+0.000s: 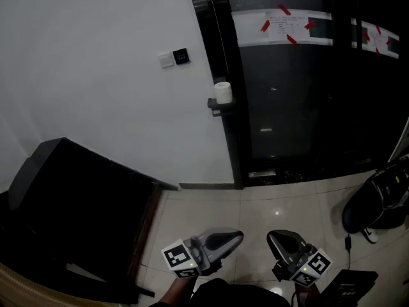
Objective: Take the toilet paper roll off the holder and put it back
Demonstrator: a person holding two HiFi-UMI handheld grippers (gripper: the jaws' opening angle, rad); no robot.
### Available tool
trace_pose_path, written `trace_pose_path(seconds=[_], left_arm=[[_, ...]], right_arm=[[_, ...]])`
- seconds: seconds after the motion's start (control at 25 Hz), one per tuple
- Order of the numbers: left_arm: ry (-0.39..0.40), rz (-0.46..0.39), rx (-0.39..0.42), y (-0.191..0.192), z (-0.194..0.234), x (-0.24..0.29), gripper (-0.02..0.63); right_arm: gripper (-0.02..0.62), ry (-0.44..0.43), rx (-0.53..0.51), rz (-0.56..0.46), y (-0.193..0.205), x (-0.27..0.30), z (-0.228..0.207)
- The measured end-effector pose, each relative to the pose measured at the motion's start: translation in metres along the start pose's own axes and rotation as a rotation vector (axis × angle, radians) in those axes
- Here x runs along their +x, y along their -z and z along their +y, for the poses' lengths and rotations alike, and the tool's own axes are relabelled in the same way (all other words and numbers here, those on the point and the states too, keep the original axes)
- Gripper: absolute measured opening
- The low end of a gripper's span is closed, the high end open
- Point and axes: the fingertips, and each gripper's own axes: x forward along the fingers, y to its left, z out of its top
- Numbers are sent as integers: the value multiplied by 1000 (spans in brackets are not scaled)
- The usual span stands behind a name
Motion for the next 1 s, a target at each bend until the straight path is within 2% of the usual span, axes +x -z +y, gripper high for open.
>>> trace_pose_path(seconds=[0.56,0.76,1.0], left_arm=[[-30,-27,-20,2,27,-10,0],[-20,-40,-39,-1,67,-15,0],[15,-67,-56,-13,142,-11,0]], right_arm=[[2,-15,2,58,17,23,-12],[2,8,13,81,25,51,-32],[2,12,24,115,33,113,-75]])
